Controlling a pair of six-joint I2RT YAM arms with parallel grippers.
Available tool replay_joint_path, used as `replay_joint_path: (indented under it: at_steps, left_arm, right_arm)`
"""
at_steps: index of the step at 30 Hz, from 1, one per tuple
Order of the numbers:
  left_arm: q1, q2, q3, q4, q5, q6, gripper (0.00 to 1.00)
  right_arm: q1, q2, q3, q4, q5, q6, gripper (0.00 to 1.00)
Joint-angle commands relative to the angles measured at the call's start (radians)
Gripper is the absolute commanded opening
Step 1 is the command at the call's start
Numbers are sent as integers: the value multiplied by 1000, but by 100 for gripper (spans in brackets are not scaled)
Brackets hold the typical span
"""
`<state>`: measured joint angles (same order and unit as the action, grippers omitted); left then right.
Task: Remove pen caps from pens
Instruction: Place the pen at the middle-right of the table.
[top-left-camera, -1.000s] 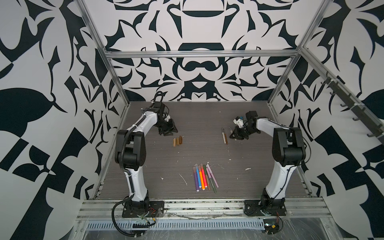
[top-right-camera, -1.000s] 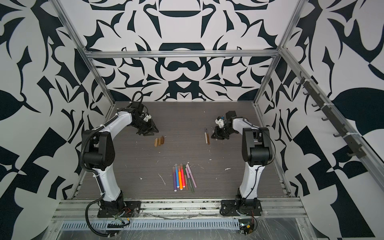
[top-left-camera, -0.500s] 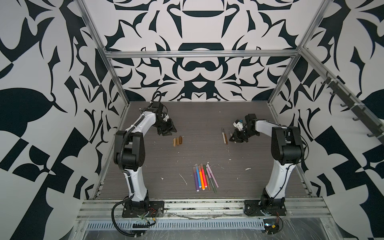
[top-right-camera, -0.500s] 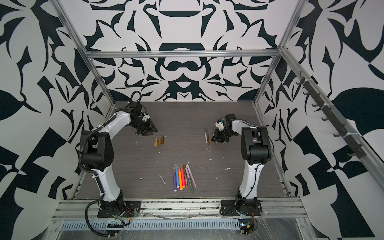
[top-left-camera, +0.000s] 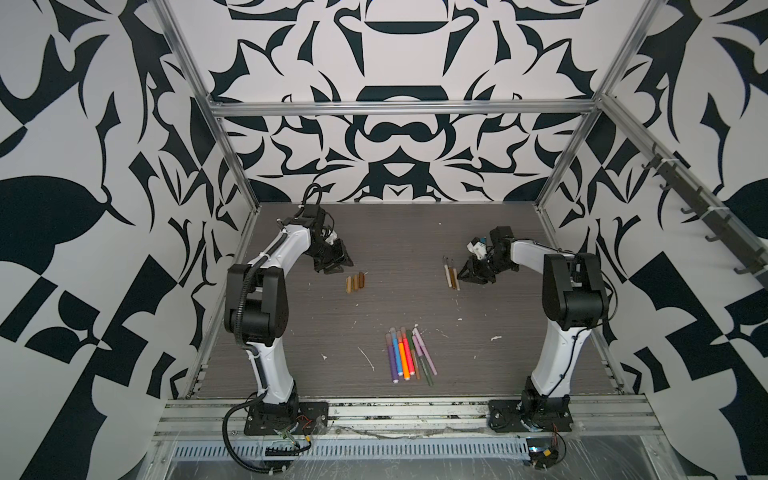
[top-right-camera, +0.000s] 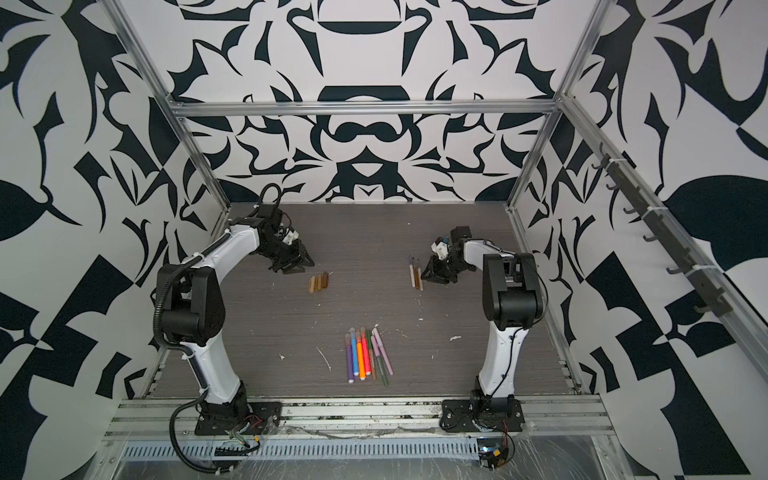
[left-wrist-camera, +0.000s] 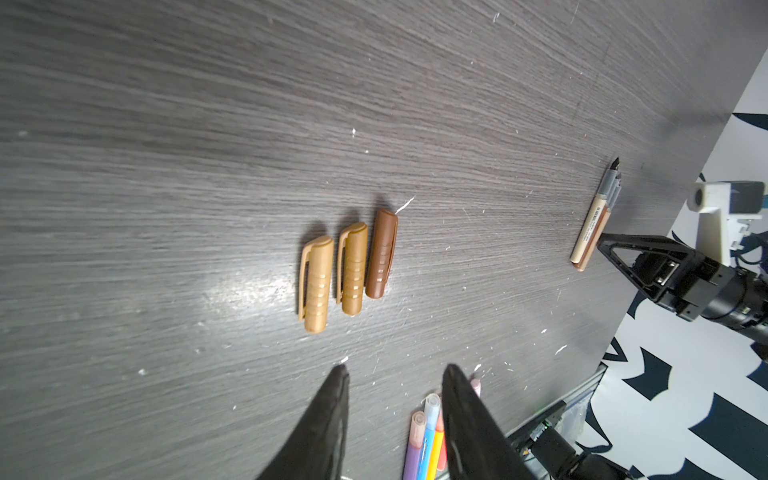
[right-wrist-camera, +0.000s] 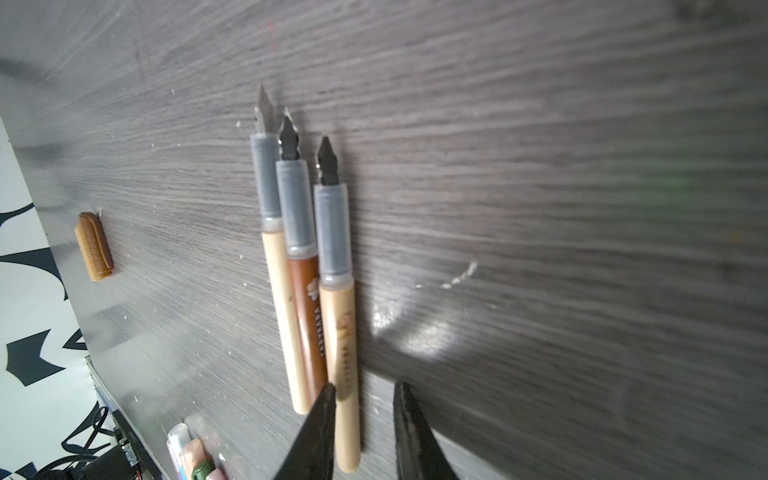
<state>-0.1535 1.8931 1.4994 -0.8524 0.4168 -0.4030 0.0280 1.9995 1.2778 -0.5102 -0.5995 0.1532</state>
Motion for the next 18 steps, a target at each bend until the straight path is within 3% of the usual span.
replay_joint_path:
  at_steps: [1, 9, 18]
  left_arm:
    - [6, -31, -14, -17, 18, -13, 41]
    - [6, -31, -11, -11, 19, -23, 41]
    - [6, -83, -27, 73, 33, -58, 40]
  right_arm:
    - [3, -38, 15, 1, 4, -2, 28]
    - [2, -48, 20, 3, -14, 0, 27]
    - [27, -188, -15, -1, 49, 0, 24]
